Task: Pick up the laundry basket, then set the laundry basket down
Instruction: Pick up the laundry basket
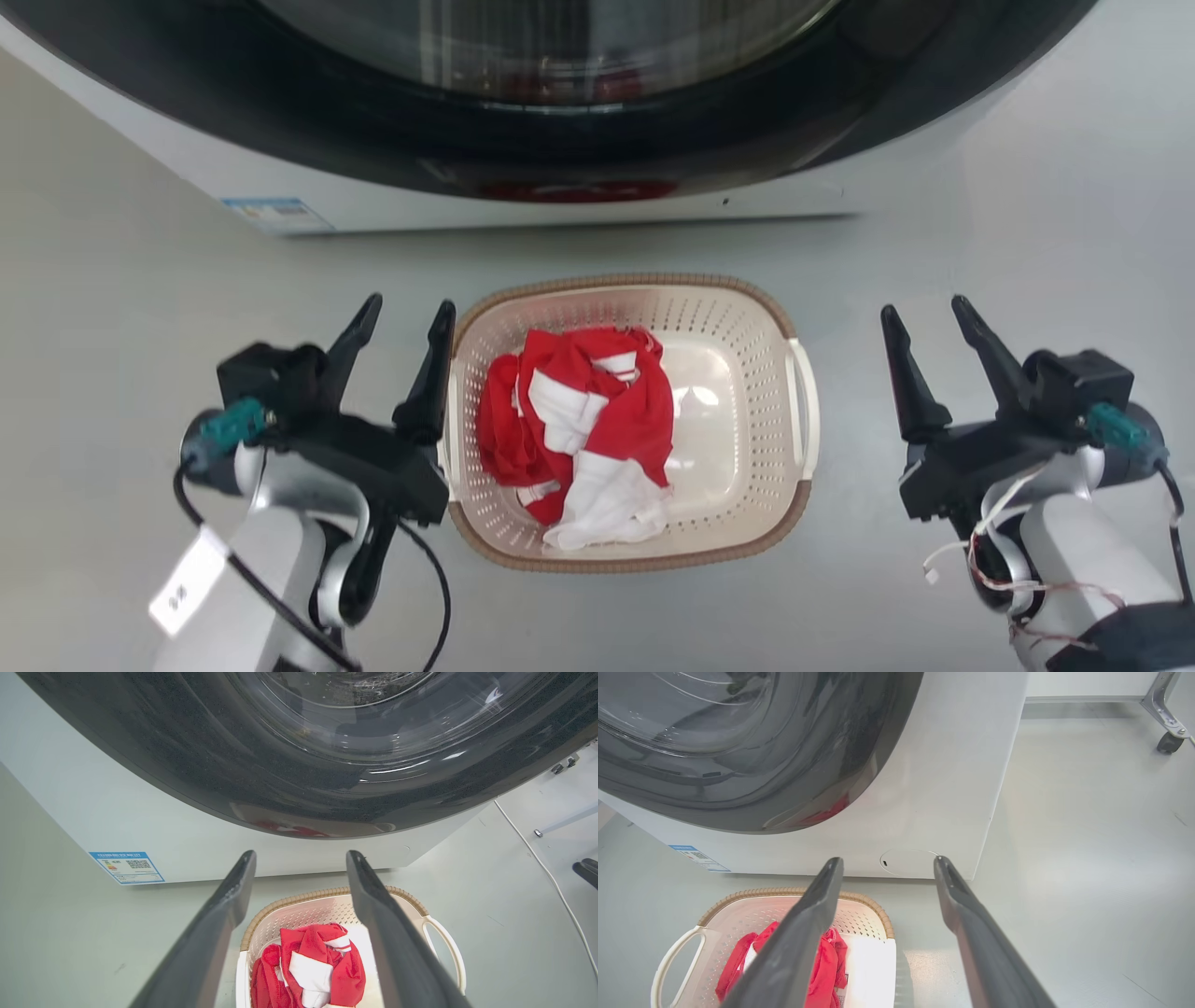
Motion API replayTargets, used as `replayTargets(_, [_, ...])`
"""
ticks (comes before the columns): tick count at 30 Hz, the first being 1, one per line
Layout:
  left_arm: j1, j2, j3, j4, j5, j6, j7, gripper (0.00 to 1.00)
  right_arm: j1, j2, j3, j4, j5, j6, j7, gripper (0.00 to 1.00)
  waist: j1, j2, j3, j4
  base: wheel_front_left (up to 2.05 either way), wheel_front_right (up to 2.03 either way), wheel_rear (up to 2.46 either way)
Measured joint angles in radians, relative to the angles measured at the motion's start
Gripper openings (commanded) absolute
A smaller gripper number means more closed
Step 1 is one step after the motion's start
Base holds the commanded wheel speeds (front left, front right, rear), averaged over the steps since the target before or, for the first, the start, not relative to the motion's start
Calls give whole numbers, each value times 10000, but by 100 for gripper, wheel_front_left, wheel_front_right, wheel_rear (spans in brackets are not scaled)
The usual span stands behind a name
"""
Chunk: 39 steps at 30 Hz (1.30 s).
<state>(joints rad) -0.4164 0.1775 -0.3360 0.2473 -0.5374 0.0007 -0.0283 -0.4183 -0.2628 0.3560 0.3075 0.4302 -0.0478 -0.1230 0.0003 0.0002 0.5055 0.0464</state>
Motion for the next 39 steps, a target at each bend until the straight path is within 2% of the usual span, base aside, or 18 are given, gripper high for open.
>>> replayTargets(9, [-1551, -121, -82, 1246, -238, -635, 470, 100, -1364, -21, 136, 640, -102, 142, 422, 100, 0, 1, 1341, 172, 0, 0, 0])
replayTargets(17, [-2458, -242, -247, 2548, -320, -953, 545, 100, -2140, 52, 276, 1538, -280, 305, 533, 100, -1, 1, 2452, 311, 0, 0, 0])
replayTargets(27, [-2988, -433, -625, 4031, -334, -1156, 617, 100, -2544, 261, 477, 2566, -341, 454, 612, 100, -2, 0, 3312, 370, 0, 0, 0])
replayTargets(39, [-3609, -562, -934, 5451, -378, -1243, 631, 100, -3063, 529, 874, 3634, -514, 656, 882, 100, -2, -1, 3837, 384, 0, 0, 0])
